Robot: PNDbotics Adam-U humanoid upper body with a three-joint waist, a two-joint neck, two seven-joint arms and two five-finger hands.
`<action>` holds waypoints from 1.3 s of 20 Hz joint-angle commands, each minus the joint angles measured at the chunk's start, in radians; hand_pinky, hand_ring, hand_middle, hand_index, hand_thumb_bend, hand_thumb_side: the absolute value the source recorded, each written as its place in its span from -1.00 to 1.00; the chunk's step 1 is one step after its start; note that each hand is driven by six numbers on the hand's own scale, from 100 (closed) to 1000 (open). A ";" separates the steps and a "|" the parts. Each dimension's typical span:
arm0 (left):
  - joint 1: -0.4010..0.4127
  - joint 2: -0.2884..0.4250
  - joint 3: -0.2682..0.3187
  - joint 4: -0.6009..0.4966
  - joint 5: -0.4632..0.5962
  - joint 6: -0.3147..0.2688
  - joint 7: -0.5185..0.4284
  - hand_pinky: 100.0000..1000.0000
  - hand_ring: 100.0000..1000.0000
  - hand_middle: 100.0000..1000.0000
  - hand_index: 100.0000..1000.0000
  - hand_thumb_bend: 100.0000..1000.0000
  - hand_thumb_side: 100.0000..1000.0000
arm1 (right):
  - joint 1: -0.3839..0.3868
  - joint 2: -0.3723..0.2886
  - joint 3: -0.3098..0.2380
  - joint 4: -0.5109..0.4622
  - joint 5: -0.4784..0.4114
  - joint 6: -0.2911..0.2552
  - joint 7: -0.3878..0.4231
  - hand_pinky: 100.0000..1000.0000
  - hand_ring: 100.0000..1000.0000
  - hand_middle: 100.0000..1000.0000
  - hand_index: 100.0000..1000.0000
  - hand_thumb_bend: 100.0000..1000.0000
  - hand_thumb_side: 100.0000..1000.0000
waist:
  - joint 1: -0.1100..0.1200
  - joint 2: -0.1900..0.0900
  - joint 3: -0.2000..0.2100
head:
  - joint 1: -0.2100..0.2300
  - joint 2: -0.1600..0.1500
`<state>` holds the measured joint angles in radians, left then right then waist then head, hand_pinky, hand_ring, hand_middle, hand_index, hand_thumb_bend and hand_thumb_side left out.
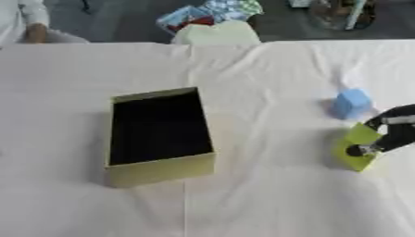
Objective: Pick up objects on the table and place them in the box.
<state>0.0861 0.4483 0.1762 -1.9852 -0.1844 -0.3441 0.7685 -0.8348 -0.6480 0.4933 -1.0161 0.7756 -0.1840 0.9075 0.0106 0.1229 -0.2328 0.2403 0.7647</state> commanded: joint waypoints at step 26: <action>-0.008 0.016 0.005 -0.015 -0.003 -0.002 -0.002 0.70 0.21 0.45 0.40 -0.18 0.25 | -0.034 -0.022 -0.039 -0.143 -0.198 0.134 -0.001 0.07 0.03 0.08 0.45 -1.00 0.38 | -0.006 -0.014 0.004 | 0.008 0.005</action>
<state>0.0860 0.4481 0.1761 -1.9852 -0.1844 -0.3419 0.7659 -0.8458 -0.6321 0.4709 -1.1326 0.5944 -0.0599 0.9088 0.0071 0.1228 -0.2282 0.2450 0.7647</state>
